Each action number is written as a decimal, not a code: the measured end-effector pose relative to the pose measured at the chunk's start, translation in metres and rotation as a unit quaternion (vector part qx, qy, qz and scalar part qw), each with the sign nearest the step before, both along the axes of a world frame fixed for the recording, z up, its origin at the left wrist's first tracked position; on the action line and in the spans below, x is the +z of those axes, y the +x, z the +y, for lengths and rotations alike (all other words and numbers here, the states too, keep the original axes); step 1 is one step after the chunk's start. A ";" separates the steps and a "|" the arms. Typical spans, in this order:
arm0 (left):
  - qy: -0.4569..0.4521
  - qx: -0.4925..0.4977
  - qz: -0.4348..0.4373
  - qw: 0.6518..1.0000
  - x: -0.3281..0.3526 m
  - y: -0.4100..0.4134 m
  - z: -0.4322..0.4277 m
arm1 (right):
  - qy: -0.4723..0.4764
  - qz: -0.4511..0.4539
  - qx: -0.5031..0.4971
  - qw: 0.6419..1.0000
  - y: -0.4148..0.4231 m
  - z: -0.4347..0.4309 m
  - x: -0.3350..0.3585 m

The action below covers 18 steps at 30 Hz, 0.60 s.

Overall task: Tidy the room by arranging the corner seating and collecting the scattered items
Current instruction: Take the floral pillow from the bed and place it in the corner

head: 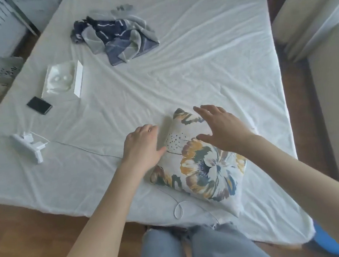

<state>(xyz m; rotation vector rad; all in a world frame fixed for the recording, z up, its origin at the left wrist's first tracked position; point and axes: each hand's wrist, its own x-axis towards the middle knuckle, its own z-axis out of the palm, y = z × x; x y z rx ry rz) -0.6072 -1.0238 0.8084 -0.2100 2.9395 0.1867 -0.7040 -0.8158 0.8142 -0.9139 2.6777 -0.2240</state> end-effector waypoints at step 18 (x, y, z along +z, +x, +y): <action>0.157 0.122 -0.223 0.954 -0.232 -0.076 -0.026 | -0.020 -0.224 -0.385 0.895 0.006 0.081 -0.213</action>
